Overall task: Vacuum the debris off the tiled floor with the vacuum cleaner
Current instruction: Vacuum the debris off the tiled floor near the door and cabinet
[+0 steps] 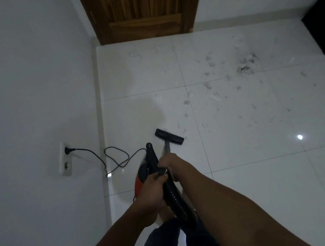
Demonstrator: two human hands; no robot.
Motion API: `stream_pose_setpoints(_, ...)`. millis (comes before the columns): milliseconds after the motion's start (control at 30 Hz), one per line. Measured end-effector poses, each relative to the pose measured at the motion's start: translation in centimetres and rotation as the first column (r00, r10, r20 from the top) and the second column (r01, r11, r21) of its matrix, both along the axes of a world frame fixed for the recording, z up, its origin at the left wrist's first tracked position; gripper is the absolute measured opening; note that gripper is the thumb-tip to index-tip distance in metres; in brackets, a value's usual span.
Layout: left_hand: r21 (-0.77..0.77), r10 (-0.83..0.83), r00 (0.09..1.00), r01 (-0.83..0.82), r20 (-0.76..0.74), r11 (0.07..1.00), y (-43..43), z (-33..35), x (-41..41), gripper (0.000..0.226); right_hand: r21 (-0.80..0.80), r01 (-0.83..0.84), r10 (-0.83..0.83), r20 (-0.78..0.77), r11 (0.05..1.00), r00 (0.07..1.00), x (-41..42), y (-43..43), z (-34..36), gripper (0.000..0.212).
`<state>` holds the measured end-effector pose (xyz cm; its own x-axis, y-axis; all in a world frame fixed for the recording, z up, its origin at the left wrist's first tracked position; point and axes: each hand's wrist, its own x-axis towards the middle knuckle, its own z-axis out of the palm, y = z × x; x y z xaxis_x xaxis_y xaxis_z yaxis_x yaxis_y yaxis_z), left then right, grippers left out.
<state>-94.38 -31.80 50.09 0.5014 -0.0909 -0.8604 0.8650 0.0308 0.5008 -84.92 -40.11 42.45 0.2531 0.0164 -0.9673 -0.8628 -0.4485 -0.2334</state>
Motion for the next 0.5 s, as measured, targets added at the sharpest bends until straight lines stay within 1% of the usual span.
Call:
stream_pose_setpoints(100, 0.041, -0.047, 0.999, 0.046, 0.026, 0.998, -0.2, 0.0, -0.1, 0.030, 0.001, 0.078, -0.078, 0.040, 0.997, 0.996, -0.5, -0.5, 0.8, 0.024)
stream_pose_setpoints(167, 0.065, -0.072, 0.996, 0.068, 0.055, 0.996, -0.3, -0.2, 0.1, 0.030, 0.015, 0.127, -0.128, 0.054, 0.992, 0.990, -0.5, -0.6, 2.2, 0.016)
stream_pose_setpoints(267, 0.106, -0.059, 0.993, 0.048, 0.105, 0.993, -0.2, 0.3, 0.7, 0.016, 0.046, 0.246, -0.249, 0.051, 0.968, 0.967, -0.1, -1.0, 4.0, 0.020)
stream_pose_setpoints(300, 0.121, -0.055, 0.991, 0.040, 0.124, 0.992, -0.2, 0.4, 0.9, 0.013, 0.059, 0.275, -0.279, 0.062, 0.960, 0.958, 0.0, -1.1, 4.5, 0.018)
stream_pose_setpoints(367, 0.133, -0.062, 0.985, 0.041, 0.158, 0.990, -0.2, 0.9, 1.3, 0.011, 0.066, 0.315, -0.320, 0.092, 0.947, 0.943, 0.0, -1.3, 5.4, 0.009)
stream_pose_setpoints(433, 0.131, -0.084, 0.980, 0.061, 0.181, 0.990, -0.5, 1.2, 1.5, 0.008, 0.084, 0.337, -0.345, 0.112, 0.938, 0.932, 0.2, -1.6, 6.1, 0.013)
stream_pose_setpoints(467, 0.123, -0.091, 0.979, 0.069, 0.180, 0.990, -0.6, 1.2, 1.5, 0.007, 0.082, 0.341, -0.349, 0.112, 0.936, 0.930, 0.3, -1.6, 6.4, 0.009)
stream_pose_setpoints(500, 0.117, -0.095, 0.979, 0.074, 0.182, 0.990, -0.7, 1.2, 1.4, 0.007, 0.069, 0.336, -0.342, 0.112, 0.939, 0.933, 0.3, -1.7, 6.4, 0.012)
